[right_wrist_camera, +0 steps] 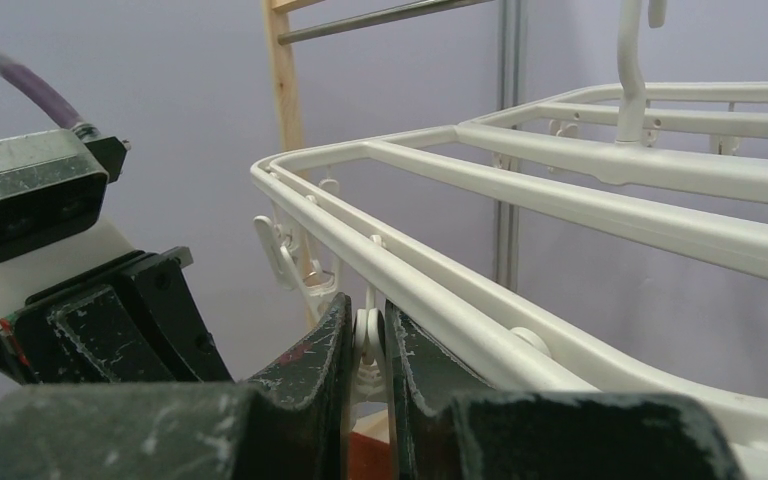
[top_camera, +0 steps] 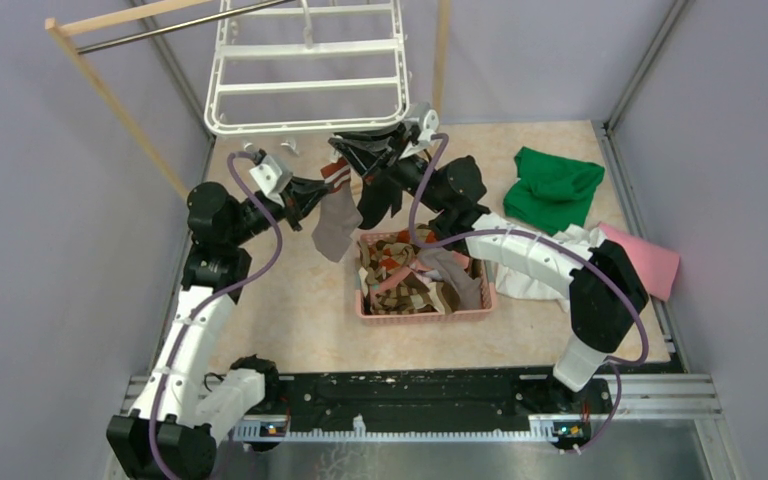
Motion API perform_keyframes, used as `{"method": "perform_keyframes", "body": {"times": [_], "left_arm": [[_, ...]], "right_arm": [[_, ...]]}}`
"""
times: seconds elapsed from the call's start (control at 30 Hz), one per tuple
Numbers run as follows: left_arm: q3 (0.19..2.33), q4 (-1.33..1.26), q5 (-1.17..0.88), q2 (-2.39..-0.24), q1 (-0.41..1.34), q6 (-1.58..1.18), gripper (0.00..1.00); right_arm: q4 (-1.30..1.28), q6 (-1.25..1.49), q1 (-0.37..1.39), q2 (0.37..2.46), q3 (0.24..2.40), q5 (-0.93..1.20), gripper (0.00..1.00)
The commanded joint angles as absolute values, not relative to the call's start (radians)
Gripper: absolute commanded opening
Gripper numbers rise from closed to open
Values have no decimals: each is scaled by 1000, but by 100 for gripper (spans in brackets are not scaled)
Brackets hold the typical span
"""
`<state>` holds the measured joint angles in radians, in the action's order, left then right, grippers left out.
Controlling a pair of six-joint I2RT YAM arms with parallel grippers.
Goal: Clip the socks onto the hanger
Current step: Open the clamp at the hanger.
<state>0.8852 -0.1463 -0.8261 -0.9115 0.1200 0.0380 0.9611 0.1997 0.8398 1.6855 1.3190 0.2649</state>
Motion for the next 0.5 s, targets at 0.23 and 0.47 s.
{"method": "perform_keyframes", "body": {"times": [0.23, 0.47], "left_arm": [[1043, 42, -896, -987, 112, 259, 0], [1162, 247, -926, -1025, 93, 451, 0]], "right_arm": [[1030, 250, 829, 1674, 1354, 363, 4], [1051, 273, 815, 1675, 1351, 409, 4]]}}
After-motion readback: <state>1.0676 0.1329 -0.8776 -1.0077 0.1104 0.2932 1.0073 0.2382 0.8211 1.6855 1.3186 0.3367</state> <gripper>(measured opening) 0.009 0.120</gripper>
